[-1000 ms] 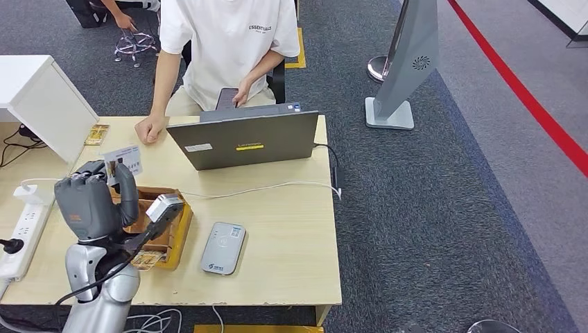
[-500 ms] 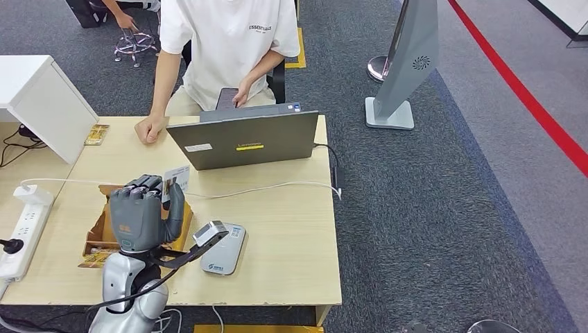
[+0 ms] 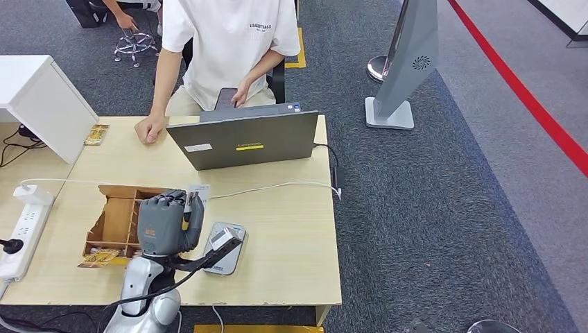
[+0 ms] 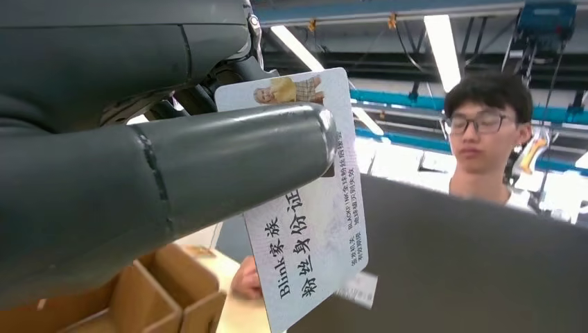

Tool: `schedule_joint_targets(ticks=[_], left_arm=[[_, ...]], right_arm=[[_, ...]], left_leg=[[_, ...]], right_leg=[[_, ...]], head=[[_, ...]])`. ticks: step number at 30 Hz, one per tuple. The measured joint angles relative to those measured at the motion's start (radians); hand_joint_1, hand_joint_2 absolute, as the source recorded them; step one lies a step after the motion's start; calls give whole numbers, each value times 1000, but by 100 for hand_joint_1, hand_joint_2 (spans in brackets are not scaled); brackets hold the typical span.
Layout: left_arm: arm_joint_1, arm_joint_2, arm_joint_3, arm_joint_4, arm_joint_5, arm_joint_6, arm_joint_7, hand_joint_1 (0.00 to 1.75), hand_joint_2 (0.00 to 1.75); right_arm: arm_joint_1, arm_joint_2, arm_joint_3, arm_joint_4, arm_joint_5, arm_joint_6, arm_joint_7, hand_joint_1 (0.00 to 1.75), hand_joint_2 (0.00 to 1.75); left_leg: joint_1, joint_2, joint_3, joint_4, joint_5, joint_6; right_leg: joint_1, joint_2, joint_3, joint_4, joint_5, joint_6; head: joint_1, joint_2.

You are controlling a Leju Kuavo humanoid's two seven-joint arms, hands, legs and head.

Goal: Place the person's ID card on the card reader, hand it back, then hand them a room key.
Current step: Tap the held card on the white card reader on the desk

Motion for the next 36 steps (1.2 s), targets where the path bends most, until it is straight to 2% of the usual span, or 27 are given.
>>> schedule_joint_targets(ticks=[22, 36], left_arm=[[-3, 0, -2, 63, 0, -11, 4, 175, 0], [-24, 1, -51, 130, -55, -133, 67, 175, 0]], right_arm=[[0, 5, -13, 1, 1, 4, 0, 0, 0], [-1, 31, -54, 5, 48, 53, -1, 0, 0]], left_leg=[[0, 0, 0, 0, 0, 0], [0, 0, 0, 0, 0, 0]], right_leg=[[0, 0, 0, 0, 0, 0], [0, 0, 0, 0, 0, 0]], head=[[0, 0], [0, 0]])
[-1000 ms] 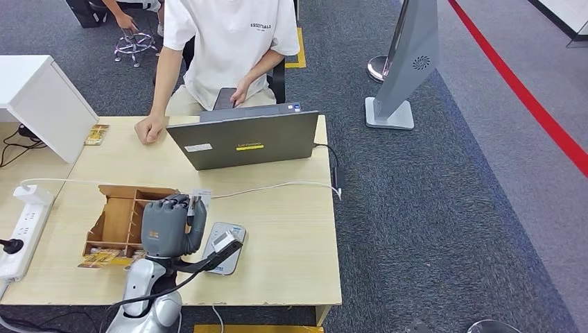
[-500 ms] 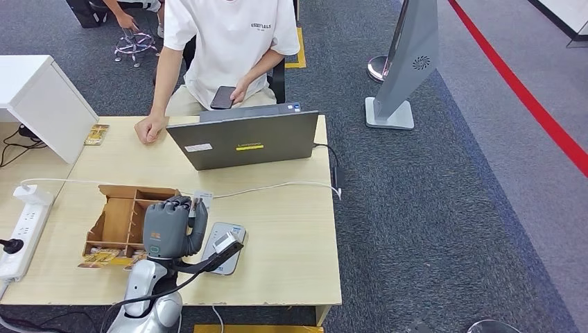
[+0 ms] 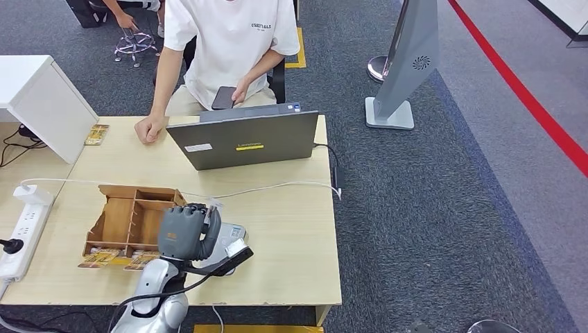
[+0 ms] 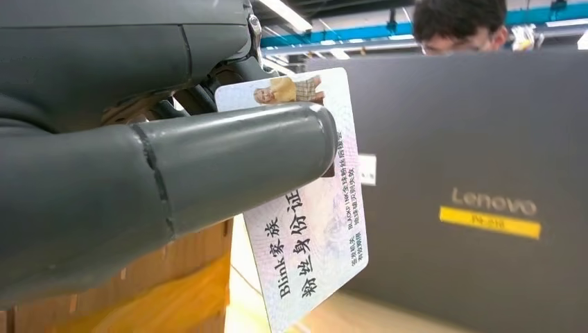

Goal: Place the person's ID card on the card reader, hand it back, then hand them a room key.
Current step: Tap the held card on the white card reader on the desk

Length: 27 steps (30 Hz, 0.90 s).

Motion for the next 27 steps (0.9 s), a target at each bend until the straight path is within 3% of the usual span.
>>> schedule_joint_targets(ticks=[5, 27], left_arm=[[-2, 7, -49, 19, -75, -73, 91, 175, 0], [-18, 27, -99, 52, -108, -122, 158, 175, 0]], right_arm=[[0, 35, -46, 0, 45, 40, -1, 0, 0], [-17, 140, -185, 0, 151, 133, -18, 0, 0]], left_leg=[[0, 0, 0, 0, 0, 0], [0, 0, 0, 0, 0, 0]], right_leg=[[0, 0, 0, 0, 0, 0], [0, 0, 0, 0, 0, 0]], head=[[0, 0], [0, 0]])
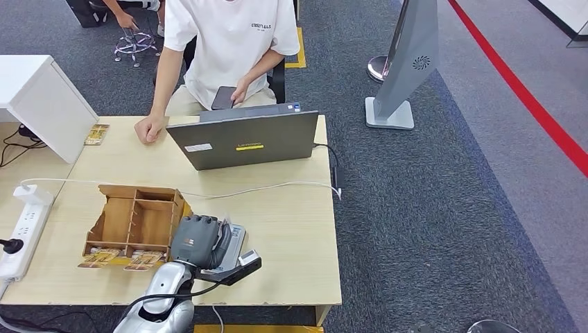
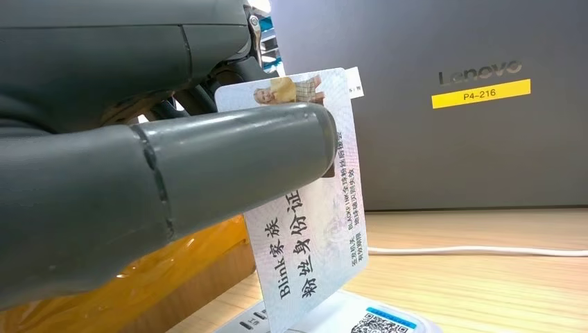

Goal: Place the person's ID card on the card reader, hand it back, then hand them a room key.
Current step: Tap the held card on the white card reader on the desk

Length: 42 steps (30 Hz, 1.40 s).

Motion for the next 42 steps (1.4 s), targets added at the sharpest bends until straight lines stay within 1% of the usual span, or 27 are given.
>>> schedule_joint_targets(ticks=[20, 29, 35, 39, 42], left_arm=[[-2, 3, -3, 10, 1, -12, 7, 175, 0], [-11, 3, -4, 32, 10, -41, 10, 175, 0], [-26, 2, -5, 54, 13, -43, 10, 175, 0], [-30, 2, -5, 57, 17, -31, 9, 175, 0], [-26, 3, -4, 45, 12, 16, 4, 175, 0]], right_arm=[[-7, 25, -27, 0, 23, 13, -6, 0, 0], [-17, 42, -56, 0, 58, 44, -17, 0, 0], [-25, 57, -80, 0, 83, 64, -26, 0, 0], [-31, 71, -103, 0, 120, 93, -41, 0, 0], [-37, 91, -135, 0, 166, 127, -58, 0, 0]], left_leg=[[0, 0, 0, 0, 0, 0], [0, 0, 0, 0, 0, 0], [0, 0, 0, 0, 0, 0], [0, 0, 0, 0, 0, 0], [0, 0, 0, 0, 0, 0]], right_leg=[[0, 0, 0, 0, 0, 0], [0, 0, 0, 0, 0, 0], [0, 0, 0, 0, 0, 0], [0, 0, 0, 0, 0, 0], [0, 0, 0, 0, 0, 0]], head=[[0, 0], [0, 0], [0, 0], [0, 0], [0, 0]])
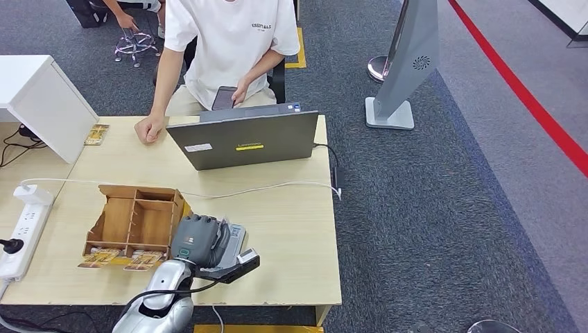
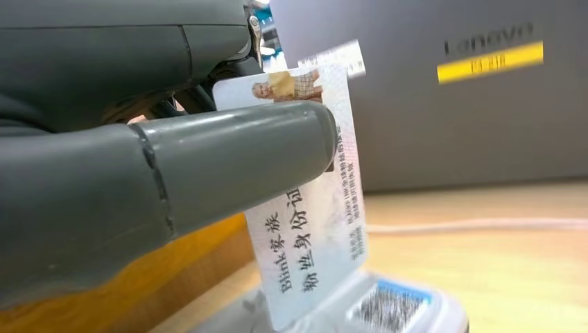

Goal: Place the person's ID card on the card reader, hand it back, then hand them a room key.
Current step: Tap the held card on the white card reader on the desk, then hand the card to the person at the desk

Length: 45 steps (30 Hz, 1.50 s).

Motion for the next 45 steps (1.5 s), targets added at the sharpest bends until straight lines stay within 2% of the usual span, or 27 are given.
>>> schedule_joint_targets(ticks=[9, 13, 16, 20, 25, 29, 32, 37, 44, 45], left_arm=[[56, 16, 24, -214, -45, 274, -63, 175, 0], [75, 16, 64, -345, -94, 310, -107, 175, 0], [62, 15, 101, -430, -140, 317, -107, 175, 0], [-44, 28, 148, -465, -187, 316, -54, 175, 0], [-263, 89, 202, -344, -215, 316, 29, 175, 0], [-433, 151, 206, -161, -221, 316, 126, 175, 0], [-527, 184, 205, -25, -222, 316, 153, 175, 0], [-597, 204, 205, 115, -223, 317, 155, 175, 0], [-618, 209, 205, 192, -223, 317, 152, 175, 0], [-619, 209, 205, 198, -223, 317, 151, 131, 44]], right_arm=[[-12, 49, -72, -6, 77, 41, -35, 0, 0], [-16, 57, -82, -6, 86, 39, -40, 0, 0], [-22, 58, -82, -5, 84, 29, -42, 0, 0], [-45, 53, -66, 10, 59, -5, -39, 0, 0], [-89, 3, 7, 66, -14, -67, -30, 0, 0], [-125, -61, 89, 126, -90, -118, -29, 0, 0], [-150, -105, 156, 169, -141, -152, -28, 0, 0], [-170, -158, 237, 211, -196, -184, -20, 0, 0], [-173, -191, 287, 231, -208, -195, -12, 0, 0], [-173, -193, 291, 233, -212, -196, -12, 0, 0]], left_leg=[[0, -1, -1, 0, 0, 0], [0, -1, -1, 0, 0, 0], [0, -1, 0, 0, 1, -1], [1, -3, -1, 0, 3, -2], [1, -2, -1, 0, 7, -5], [1, -1, -1, 0, 9, -6], [1, 1, -1, 0, 9, -7], [1, 0, -3, 0, 9, -7], [1, 0, -4, 0, 9, -7], [1, 0, -4, 0, 9, -7]], right_leg=[[0, -1, 0, 0, 0, 0], [0, -1, 0, 0, 0, 0], [0, -1, 0, 0, 0, -1], [0, -3, 0, 0, 1, -1], [1, -2, -1, 2, 5, -3], [1, -1, -2, 2, 6, -4], [1, 1, -4, 3, 7, -5], [1, 1, -5, 3, 7, -5], [1, 1, -6, 3, 7, -5], [1, 1, -6, 3, 7, -5]], head=[[0, 0], [0, 0], [0, 0], [0, 0], [1, 0], [1, 0], [0, 0], [0, 0], [0, 0], [0, 0]])
